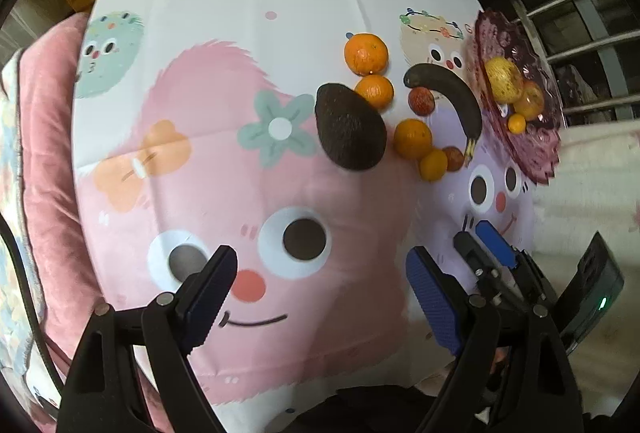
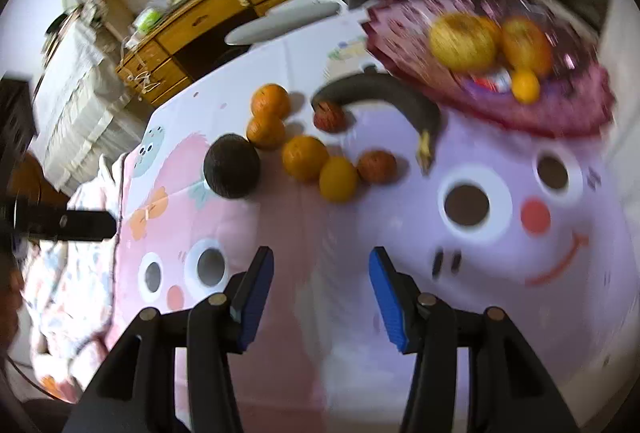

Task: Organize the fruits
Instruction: 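Reach the left tool toward the dark avocado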

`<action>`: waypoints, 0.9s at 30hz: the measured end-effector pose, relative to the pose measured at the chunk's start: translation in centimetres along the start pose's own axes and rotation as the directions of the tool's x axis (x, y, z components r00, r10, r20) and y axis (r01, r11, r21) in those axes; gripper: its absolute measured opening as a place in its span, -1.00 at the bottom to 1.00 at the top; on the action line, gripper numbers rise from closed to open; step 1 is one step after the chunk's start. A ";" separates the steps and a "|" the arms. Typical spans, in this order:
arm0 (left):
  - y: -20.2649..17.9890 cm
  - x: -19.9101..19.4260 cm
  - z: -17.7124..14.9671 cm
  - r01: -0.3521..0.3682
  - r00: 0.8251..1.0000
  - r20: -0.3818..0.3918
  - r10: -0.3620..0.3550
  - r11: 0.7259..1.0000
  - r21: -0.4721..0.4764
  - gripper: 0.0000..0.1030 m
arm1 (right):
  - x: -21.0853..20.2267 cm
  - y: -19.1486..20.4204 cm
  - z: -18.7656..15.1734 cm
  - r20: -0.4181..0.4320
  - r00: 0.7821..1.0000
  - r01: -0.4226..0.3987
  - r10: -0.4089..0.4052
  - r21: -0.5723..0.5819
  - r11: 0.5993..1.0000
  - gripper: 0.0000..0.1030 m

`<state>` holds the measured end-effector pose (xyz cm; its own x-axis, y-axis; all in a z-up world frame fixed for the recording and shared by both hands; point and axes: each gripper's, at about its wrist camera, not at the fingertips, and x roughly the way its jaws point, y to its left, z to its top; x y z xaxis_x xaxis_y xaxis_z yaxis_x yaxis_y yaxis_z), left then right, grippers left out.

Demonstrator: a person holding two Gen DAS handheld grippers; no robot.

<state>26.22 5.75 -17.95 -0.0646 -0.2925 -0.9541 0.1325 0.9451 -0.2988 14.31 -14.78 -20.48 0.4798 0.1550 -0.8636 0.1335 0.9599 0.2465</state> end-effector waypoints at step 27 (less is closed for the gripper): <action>-0.9 9.9 8.0 0.048 0.997 -0.055 -0.058 0.985 -0.166 0.38 | 6.6 0.5 1.2 0.105 0.987 0.133 -0.123 -0.098 0.986 -0.38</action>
<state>33.38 0.85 -27.32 -0.1265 -0.3385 -0.9324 -0.0373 0.9409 -0.3365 18.57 -13.58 -25.58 0.5486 0.0106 -0.8360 0.1108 0.9902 0.0852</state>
